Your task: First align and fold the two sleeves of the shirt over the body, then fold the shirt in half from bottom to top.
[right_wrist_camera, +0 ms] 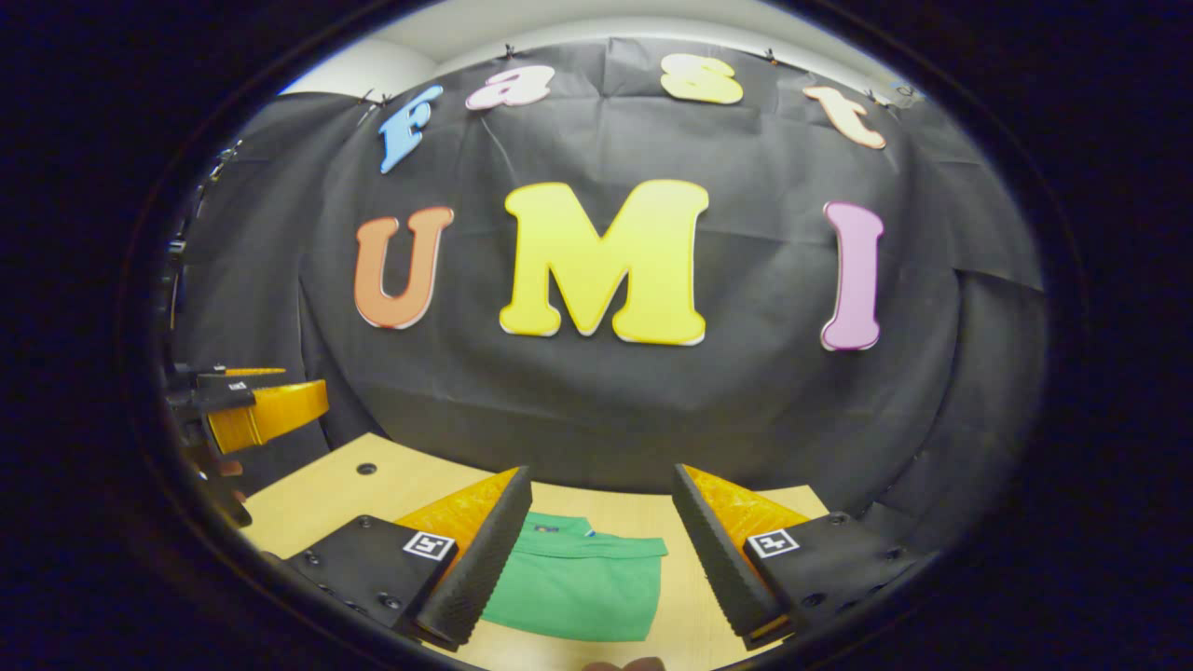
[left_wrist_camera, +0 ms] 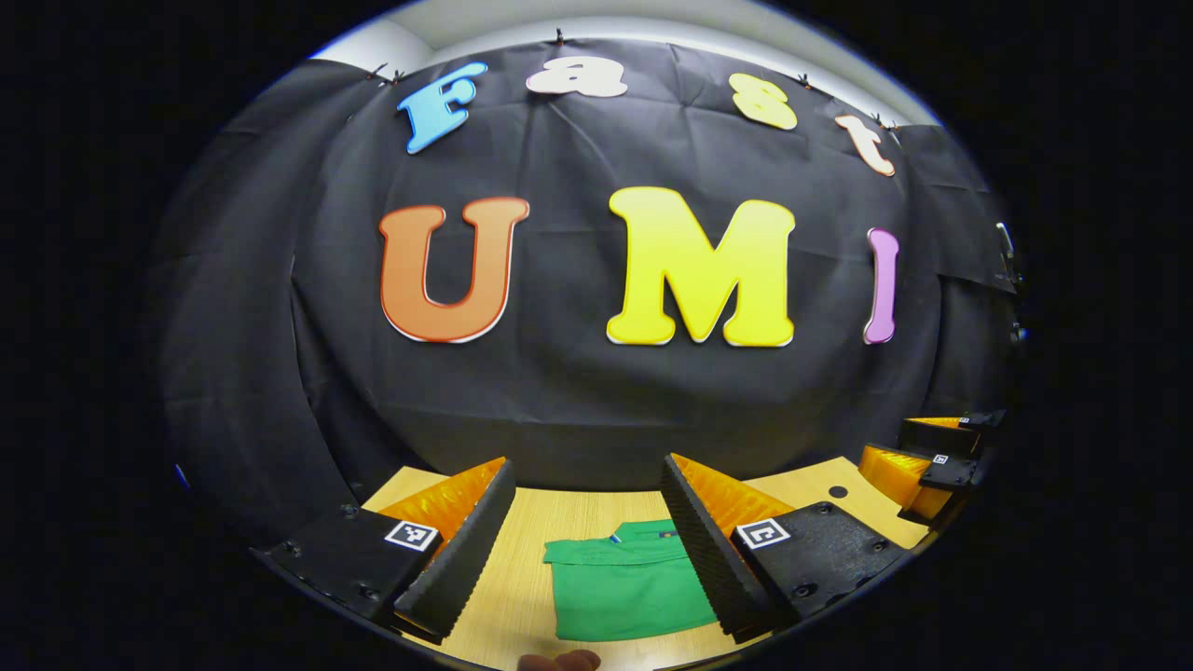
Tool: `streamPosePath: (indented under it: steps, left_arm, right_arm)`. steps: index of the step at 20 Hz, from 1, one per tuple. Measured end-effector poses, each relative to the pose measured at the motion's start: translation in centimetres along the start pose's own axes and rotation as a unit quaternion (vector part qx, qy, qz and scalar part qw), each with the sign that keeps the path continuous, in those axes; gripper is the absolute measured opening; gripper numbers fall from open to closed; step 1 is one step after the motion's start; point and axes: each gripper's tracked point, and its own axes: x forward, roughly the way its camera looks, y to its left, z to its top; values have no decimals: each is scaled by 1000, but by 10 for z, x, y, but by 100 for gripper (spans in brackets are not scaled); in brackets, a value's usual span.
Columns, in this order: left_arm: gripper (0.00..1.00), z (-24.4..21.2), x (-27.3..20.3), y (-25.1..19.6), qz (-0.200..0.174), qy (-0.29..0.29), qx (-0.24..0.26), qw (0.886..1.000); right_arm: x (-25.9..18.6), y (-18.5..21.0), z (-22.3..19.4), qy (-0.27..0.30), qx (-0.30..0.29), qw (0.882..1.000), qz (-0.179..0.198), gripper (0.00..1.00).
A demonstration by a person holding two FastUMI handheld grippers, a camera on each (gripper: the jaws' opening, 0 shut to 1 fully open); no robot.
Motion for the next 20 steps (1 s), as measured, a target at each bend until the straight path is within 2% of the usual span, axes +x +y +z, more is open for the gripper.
streamPosePath:
  steps: [3, 4, 5, 10, 13, 18, 19, 20]
  left_arm:
    - [100, 17, -50, -5, 5, -17, -12, 1000]
    - [92, 20, -64, -7, 5, -24, -12, 1000]
    - [100, 23, -77, -10, 5, -31, -9, 999]
    - [100, 26, -137, -23, -5, -49, 3, 999]
    - [100, 22, -161, -30, -8, -57, 14, 998]
    - [100, 26, -172, -23, 0, -59, 23, 998]
    - [92, 28, -172, -20, 3, -62, 22, 998]
    - [100, 32, -173, -17, 6, -67, 22, 998]
  right_arm:
    - [-52, 13, 23, -32, 15, 999, -8, 94]
    - [-68, 18, 26, -38, 15, 999, -8, 94]
    - [-79, 17, 26, -44, 9, 999, -12, 94]
    - [-135, 25, 24, -64, -7, 998, -25, 94]
    - [-157, 30, 24, -76, -35, 996, -27, 94]
    - [-174, 42, 29, -90, -24, 995, -22, 94]
    - [-173, 45, 28, -88, -22, 996, -17, 95]
    - [-174, 45, 28, -88, -21, 996, -15, 94]
